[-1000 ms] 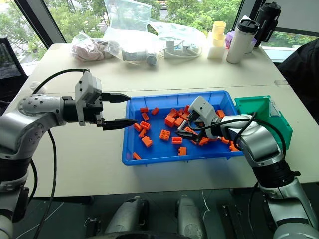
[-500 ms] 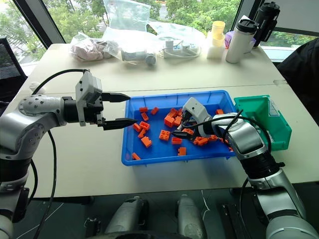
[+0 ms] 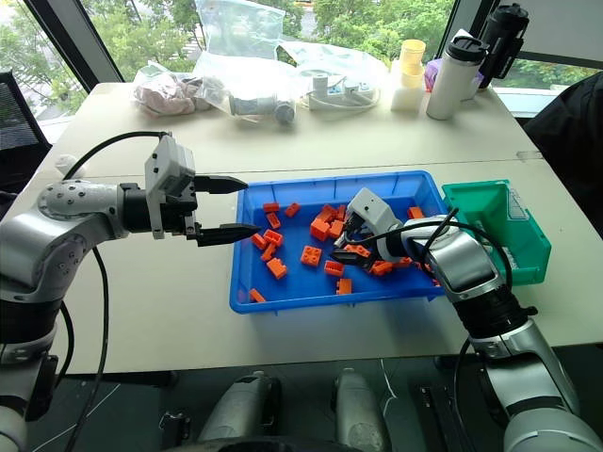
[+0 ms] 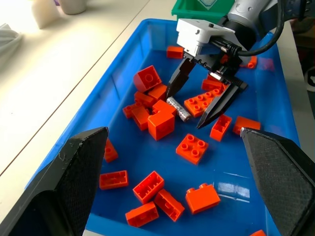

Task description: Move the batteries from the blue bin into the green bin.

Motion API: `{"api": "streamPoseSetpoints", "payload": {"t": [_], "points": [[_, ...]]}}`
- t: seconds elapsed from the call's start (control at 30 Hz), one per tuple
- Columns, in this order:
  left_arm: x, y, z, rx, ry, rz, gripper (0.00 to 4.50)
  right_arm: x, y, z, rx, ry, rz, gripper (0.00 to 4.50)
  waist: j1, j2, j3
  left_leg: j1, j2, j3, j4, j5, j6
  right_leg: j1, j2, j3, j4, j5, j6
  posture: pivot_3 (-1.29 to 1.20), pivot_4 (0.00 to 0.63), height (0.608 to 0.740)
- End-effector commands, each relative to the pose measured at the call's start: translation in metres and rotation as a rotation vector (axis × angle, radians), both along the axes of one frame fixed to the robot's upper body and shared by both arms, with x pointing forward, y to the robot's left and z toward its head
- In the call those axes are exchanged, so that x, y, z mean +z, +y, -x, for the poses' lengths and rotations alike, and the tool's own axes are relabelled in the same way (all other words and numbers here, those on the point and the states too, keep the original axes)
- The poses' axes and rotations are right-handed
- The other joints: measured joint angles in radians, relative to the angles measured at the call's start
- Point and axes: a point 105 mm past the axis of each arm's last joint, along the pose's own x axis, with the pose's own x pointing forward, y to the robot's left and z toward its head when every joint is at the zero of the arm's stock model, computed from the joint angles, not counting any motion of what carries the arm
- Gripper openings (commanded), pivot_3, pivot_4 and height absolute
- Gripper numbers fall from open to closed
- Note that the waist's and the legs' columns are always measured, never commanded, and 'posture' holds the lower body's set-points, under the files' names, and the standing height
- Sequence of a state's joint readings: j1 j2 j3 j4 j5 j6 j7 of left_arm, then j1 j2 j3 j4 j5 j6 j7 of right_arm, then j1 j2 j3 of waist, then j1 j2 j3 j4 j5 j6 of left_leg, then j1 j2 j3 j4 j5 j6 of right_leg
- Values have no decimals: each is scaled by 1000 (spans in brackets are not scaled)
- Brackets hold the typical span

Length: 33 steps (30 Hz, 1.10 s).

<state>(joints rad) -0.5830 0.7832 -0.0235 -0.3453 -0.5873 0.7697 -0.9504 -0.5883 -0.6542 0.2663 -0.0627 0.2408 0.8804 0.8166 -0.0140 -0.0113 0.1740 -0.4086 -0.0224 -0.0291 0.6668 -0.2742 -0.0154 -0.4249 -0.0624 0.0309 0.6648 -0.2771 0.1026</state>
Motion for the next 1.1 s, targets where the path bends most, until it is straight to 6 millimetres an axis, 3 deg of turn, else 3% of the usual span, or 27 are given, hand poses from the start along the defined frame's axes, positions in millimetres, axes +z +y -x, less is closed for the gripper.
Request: {"api": "streamPoseSetpoints", "payload": {"t": [0.03,0.13,0.37,0.53,0.57,0.63,0.7,0.77,0.87,1.1], "points": [[9,-2,0,-5,-51,-4,4500,1,3,-2,-1,-8,10,3733,0,0,0,0,0,0,0,0,0,0,0,0,0,0,0,0,150,740],[8,-1,0,-4,-51,-10,4500,0,4,-3,-7,-13,18,2300,0,0,0,0,0,0,0,0,0,0,0,0,0,0,0,0,150,740],[8,2,1,2,-53,-21,4500,16,0,-7,-24,-64,11,2215,0,0,0,0,0,0,0,0,0,0,0,0,0,0,0,0,150,740],[6,3,4,-7,-41,-29,4500,44,-13,-6,-61,-110,-40,2215,1,0,0,0,0,0,0,0,0,0,0,0,0,0,0,0,150,740],[7,3,6,-14,-34,-24,4500,58,-19,-3,-67,-138,-81,2215,2,0,0,0,0,0,0,0,0,0,0,0,0,0,0,0,150,740],[16,-2,10,-43,-20,63,4500,89,-33,2,-110,-198,-191,2215,2,0,0,0,0,0,0,0,0,0,0,0,0,0,0,0,150,740],[28,-14,12,-84,-22,160,4500,120,-64,3,-224,-277,-260,2215,7,0,0,0,0,0,0,0,0,0,0,0,0,0,0,0,150,740],[28,-22,13,-115,-18,173,4500,134,-92,8,-317,-323,-244,2215,15,0,0,-1,0,-1,1,0,0,1,-1,-1,0,0,0,0,150,740],[19,-35,13,-170,-7,139,4500,138,-131,20,-439,-339,-144,2215,19,0,0,-1,-1,0,0,0,0,1,-1,-1,-1,0,0,0,150,740],[5,-54,2,-252,-53,29,4500,118,-180,38,-588,-285,21,2215,8,0,0,0,0,1,0,0,0,1,0,0,0,0,0,0,150,740]]}}
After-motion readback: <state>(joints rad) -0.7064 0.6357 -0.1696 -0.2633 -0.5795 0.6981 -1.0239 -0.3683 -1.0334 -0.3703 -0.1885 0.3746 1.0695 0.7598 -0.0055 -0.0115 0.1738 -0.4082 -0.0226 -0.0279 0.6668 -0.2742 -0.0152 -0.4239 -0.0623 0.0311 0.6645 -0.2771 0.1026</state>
